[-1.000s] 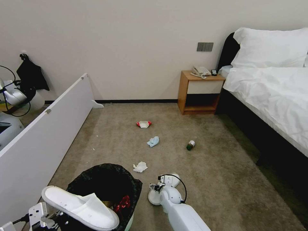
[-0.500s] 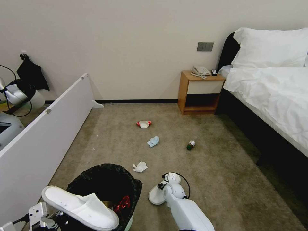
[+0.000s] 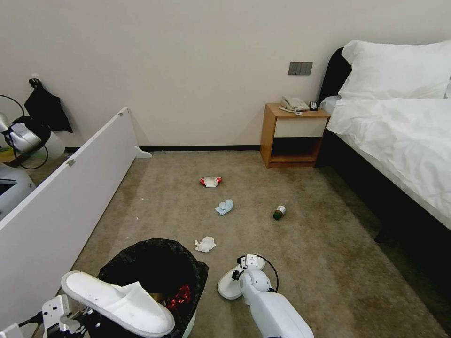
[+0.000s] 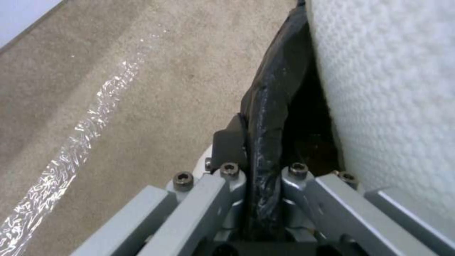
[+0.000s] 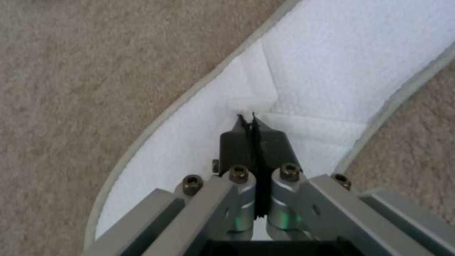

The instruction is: Pick up the trash bin, then pick up the garbage from the floor and place it into the trash bin.

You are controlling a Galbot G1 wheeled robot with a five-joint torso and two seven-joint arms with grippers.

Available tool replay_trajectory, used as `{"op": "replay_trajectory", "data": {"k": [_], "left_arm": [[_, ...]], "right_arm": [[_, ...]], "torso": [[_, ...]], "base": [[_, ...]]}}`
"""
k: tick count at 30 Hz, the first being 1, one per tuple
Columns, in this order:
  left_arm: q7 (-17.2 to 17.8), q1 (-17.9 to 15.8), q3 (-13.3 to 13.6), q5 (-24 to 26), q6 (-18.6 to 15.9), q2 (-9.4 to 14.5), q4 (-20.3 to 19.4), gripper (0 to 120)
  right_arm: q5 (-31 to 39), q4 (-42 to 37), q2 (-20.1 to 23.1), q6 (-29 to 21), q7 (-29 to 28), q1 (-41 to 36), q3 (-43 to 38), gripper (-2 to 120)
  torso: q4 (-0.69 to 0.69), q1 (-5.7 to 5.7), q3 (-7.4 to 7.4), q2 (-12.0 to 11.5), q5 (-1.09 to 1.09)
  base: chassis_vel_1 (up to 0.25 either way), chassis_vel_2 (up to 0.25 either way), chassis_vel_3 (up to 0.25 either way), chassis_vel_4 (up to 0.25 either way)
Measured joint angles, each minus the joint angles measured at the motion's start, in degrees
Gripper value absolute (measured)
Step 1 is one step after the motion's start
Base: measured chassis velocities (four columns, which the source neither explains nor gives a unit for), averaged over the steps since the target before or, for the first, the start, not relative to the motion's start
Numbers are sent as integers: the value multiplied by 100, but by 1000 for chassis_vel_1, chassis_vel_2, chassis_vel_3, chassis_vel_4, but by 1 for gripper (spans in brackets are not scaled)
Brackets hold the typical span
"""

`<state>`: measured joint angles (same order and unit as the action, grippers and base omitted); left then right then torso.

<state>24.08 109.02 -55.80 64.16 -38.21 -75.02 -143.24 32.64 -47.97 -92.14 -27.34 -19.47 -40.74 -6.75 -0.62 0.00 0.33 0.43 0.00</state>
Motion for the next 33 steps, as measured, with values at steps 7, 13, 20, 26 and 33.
{"op": "replay_trajectory", "data": {"k": [7,13,20,26,33], "left_arm": [[-3,-12,0,6,2,8,0,3],[-7,-13,-2,10,4,18,0,3],[-11,-32,10,16,6,25,0,3],[-8,-52,92,15,7,76,0,3],[-4,2,120,10,7,129,0,3]], "right_arm": [[-68,40,1,88,202,5,-20,0],[-65,-318,3,130,365,-190,86,0],[71,-1434,497,346,588,-708,340,0],[52,-2975,1303,643,864,-1179,385,0],[16,-4301,2056,1066,1224,-1511,360,0]], "torso": [[0,0,0,0,0],[0,0,0,0,0],[-2,0,0,1,0],[1,0,0,1,0],[1,0,0,1,1]], "base": [[0,0,0,0],[0,0,0,0],[0,0,0,0],[0,0,0,0],[0,0,0,0]]}}
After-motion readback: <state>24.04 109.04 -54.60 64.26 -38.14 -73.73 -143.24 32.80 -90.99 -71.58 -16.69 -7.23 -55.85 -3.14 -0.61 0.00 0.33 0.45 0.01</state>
